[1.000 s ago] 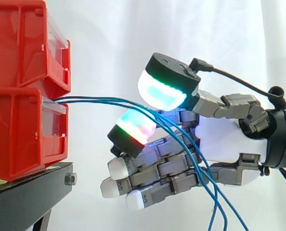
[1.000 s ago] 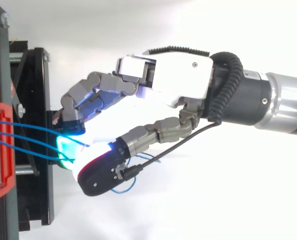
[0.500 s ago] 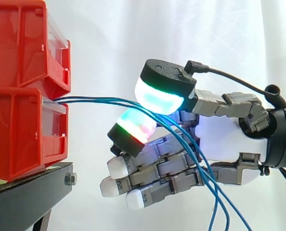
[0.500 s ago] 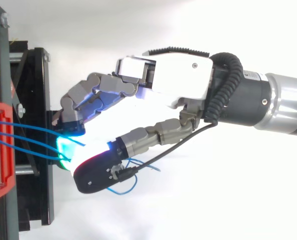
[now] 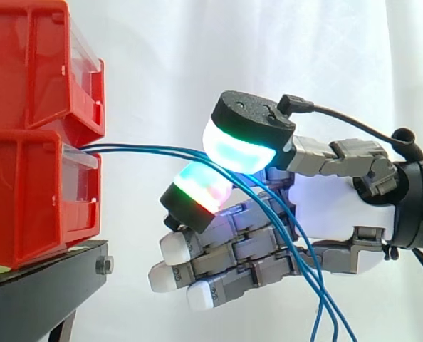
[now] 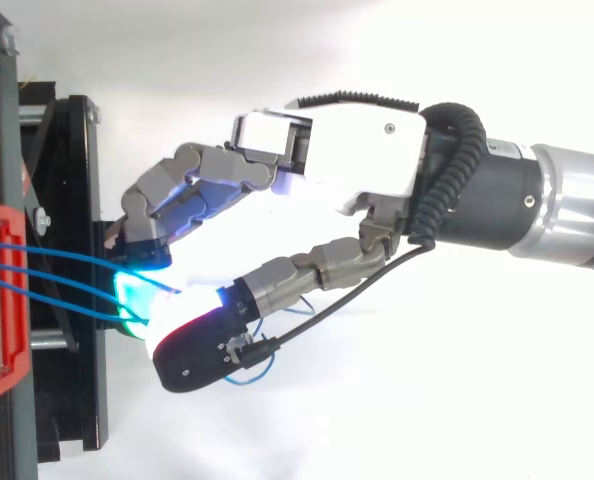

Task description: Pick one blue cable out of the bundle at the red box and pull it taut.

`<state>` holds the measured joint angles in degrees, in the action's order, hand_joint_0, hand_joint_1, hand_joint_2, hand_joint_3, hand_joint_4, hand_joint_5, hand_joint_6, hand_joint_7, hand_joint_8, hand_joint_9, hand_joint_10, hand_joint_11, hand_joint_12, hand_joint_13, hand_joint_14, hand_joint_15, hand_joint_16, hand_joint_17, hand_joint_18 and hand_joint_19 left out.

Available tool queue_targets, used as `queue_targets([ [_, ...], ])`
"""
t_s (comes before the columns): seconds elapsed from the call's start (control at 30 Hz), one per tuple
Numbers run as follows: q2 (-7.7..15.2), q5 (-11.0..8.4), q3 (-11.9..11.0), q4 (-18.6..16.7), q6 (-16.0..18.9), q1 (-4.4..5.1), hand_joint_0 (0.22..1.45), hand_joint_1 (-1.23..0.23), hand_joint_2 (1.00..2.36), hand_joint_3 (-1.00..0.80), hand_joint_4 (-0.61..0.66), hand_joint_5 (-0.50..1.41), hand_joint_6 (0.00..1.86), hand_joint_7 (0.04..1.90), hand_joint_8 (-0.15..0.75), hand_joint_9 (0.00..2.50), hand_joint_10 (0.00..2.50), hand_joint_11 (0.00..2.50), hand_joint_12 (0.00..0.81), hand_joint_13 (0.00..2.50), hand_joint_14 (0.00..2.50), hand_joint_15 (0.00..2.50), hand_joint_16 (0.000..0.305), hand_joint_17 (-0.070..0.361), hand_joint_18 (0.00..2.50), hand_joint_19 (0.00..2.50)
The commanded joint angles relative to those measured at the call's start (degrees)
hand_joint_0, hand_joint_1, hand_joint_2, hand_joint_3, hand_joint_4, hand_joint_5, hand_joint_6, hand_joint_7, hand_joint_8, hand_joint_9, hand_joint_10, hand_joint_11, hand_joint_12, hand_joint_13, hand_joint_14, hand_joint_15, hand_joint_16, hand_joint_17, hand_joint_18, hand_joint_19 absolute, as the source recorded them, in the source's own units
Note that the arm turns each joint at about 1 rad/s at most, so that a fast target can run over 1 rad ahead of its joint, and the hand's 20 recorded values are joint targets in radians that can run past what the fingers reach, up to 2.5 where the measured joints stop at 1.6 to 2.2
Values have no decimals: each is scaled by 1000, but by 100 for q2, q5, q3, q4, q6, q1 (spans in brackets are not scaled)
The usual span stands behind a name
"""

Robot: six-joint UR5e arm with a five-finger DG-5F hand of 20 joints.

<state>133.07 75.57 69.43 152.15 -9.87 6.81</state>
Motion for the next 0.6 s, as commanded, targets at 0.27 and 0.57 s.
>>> queue_targets([
  [0.27,0,10,0,25,-6,-22,772,-929,1000,-493,86,-175,939,1021,354,704,9,513,381,483,7,176,55,125,593,198],
  [0.57,0,10,0,25,-6,-22,613,-870,1000,-500,184,-164,921,951,366,716,9,514,385,481,8,198,55,124,578,260],
])
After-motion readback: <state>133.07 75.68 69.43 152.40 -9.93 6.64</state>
